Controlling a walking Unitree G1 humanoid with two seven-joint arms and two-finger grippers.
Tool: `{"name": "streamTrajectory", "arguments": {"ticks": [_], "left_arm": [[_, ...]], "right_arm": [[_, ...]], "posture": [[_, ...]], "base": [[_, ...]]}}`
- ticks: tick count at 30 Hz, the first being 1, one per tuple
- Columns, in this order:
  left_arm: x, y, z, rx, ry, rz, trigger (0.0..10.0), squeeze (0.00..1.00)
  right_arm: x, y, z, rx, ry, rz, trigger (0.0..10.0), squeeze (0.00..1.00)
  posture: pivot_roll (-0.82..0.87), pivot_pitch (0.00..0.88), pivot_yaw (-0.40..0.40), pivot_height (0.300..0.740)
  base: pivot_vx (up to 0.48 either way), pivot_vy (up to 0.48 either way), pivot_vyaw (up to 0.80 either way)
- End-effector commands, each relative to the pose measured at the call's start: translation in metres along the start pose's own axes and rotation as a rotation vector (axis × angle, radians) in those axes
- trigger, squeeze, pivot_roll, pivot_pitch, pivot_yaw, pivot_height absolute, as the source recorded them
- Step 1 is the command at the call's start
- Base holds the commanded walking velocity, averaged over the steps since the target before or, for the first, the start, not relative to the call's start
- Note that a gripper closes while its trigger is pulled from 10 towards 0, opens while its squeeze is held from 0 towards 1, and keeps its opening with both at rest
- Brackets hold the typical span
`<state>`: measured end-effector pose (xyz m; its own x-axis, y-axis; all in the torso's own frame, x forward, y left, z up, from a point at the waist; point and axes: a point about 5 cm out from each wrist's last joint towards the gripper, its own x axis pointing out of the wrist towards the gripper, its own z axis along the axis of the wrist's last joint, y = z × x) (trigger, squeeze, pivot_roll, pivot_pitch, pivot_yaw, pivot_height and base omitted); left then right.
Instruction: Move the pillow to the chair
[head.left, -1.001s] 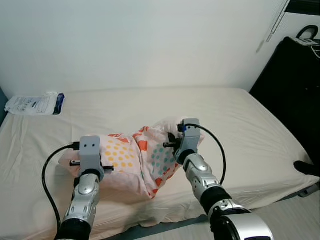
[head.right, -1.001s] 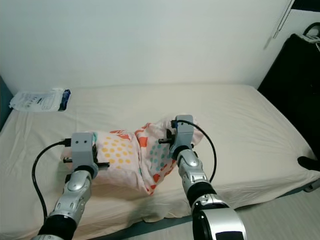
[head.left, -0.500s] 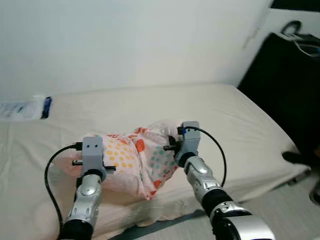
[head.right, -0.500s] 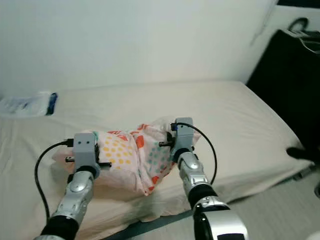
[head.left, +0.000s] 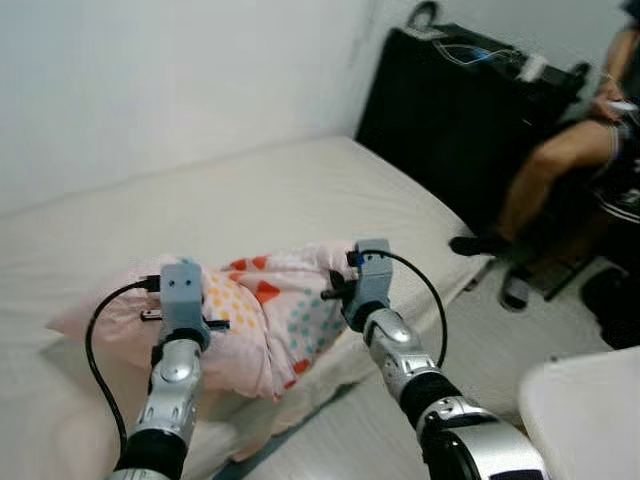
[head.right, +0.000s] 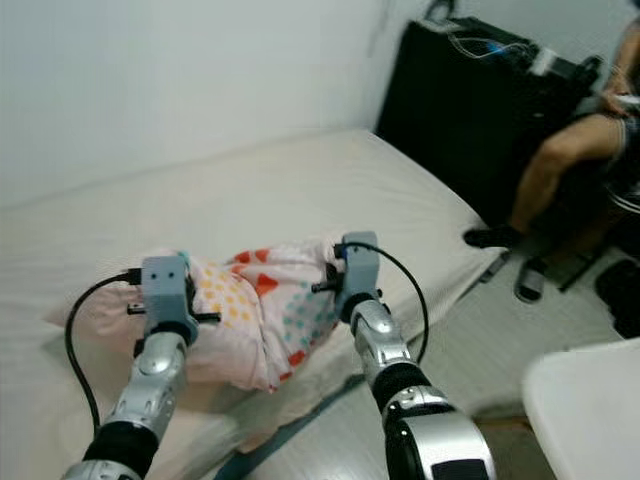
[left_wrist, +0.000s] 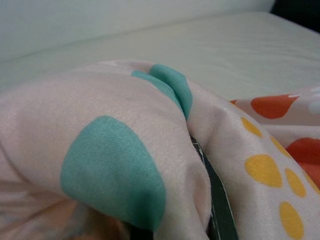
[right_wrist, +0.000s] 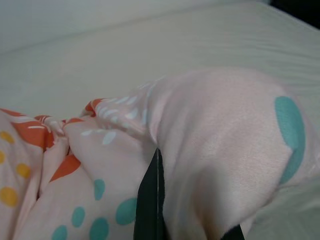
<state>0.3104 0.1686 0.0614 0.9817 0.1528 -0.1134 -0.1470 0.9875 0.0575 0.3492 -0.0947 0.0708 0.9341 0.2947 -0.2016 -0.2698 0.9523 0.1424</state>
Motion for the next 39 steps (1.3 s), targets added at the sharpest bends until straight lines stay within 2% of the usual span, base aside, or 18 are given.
{"name": "streamTrajectory", "arguments": {"ticks": [1, 39], "left_arm": [[-0.0028, -0.0084, -0.0067, 0.019, 0.025, -0.036, 10.0, 0.0], [-0.0018, -0.0017, -0.0082, 0.014, 0.026, -0.001, 10.0, 0.0]], "right_arm": [[0.0032, 0.0014, 0.0099, -0.025, -0.034, 0.008, 10.0, 0.0], [0.0051, 0.0038, 0.0119, -0.028, -0.027, 0.021, 10.0, 0.0]], "posture": [[0.05, 0.0, -0.137, 0.74], [0.06, 0.0, -0.152, 0.74]], "base": [[0.0, 0.0, -0.8], [0.0, 0.0, -0.8]]}}
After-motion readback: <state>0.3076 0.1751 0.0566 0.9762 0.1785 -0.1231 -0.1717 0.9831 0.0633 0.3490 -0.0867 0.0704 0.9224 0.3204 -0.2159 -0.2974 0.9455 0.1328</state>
